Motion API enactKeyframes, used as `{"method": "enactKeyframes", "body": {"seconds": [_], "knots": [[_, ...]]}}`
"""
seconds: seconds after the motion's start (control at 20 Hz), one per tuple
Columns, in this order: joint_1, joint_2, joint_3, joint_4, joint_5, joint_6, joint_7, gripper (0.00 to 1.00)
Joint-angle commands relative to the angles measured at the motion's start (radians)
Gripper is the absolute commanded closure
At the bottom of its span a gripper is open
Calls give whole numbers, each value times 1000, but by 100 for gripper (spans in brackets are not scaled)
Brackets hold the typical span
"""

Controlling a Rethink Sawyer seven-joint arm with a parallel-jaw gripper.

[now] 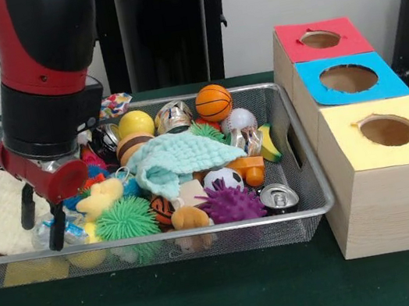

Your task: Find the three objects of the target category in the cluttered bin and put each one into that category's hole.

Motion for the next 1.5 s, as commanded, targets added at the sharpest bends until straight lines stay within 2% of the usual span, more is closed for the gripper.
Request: {"method": "enactKeyframes", "body": {"seconds": [0.05,0.25,0.6,0.85,1.15,1.4,1.45,1.5], "knots": [[-44,-5,121,126,54,96,203,0],[-32,3,108,128,53,100,209,0],[-18,22,88,131,50,161,206,0],[-37,16,130,156,50,94,192,0],[-50,10,155,163,64,55,198,0],[-79,-8,209,207,72,32,181,0],[-79,-11,212,212,67,19,176,100],[-78,-11,212,215,71,18,181,100]]}}
